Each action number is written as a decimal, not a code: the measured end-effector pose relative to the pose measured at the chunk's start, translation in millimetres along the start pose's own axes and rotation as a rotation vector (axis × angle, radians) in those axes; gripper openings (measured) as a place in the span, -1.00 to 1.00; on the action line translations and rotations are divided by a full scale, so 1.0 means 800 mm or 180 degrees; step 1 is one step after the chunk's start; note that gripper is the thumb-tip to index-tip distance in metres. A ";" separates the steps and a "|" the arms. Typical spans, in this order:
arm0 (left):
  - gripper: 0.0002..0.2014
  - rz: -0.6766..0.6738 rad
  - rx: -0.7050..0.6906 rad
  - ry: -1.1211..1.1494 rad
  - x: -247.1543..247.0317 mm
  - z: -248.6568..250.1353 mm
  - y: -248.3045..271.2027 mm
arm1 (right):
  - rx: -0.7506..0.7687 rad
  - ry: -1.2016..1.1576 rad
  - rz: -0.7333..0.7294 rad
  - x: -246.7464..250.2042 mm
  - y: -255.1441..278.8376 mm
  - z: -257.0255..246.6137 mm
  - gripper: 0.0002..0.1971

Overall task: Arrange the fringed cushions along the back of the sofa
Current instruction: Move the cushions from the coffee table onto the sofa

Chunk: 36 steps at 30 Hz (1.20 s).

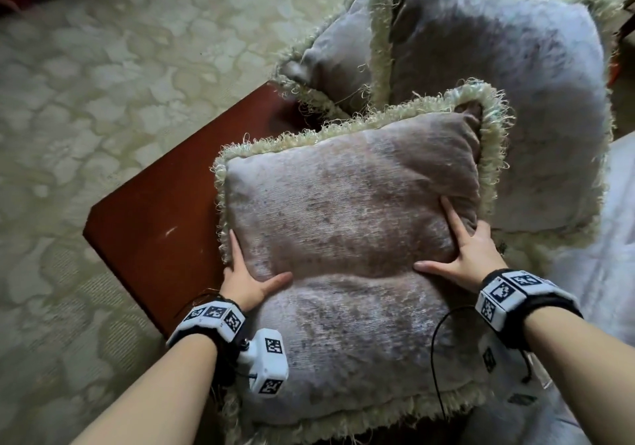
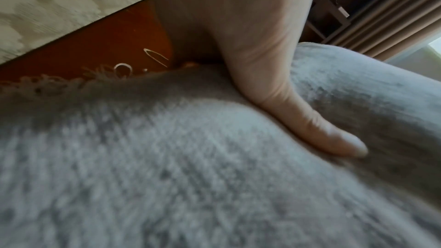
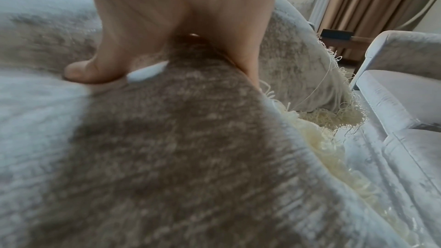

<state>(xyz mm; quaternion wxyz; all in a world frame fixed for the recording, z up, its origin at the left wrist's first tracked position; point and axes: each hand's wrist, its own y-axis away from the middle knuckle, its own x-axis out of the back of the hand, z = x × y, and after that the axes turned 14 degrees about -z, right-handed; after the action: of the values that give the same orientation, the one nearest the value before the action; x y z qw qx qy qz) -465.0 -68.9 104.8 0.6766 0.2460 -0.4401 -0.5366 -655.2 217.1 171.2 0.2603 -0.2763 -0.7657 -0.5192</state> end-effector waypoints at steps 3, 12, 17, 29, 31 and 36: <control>0.36 0.0328 -0.0207 0.0022 -0.007 -0.003 0.000 | -0.0015 -0.0045 0.0086 -0.002 0.000 -0.002 0.20; 0.35 0.0779 -0.0418 -0.0026 -0.020 -0.004 0.029 | 0.0158 -0.0111 0.0249 0.005 0.025 0.005 0.21; 0.42 0.0928 -0.0648 -0.0203 -0.039 -0.001 0.082 | 0.0276 -0.0233 0.0265 0.010 0.077 0.041 0.20; 0.48 0.0261 -0.1786 -0.1099 -0.242 0.133 0.169 | -0.0332 -0.1058 0.0999 0.053 0.269 0.311 0.18; 0.55 -0.0257 -0.1975 -0.1144 -0.294 0.166 0.168 | -0.0526 -0.1258 0.1185 0.060 0.307 0.373 0.18; 0.60 -0.1229 -0.2498 -0.1258 -0.439 0.273 0.177 | -0.1000 -0.1735 0.1756 0.079 0.422 0.512 0.14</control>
<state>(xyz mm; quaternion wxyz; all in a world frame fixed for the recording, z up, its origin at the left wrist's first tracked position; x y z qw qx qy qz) -593.3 335.2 209.3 0.5098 -0.0576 -0.2708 -0.8146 -511.7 715.6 300.8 0.1321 -0.6347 -0.6154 -0.4484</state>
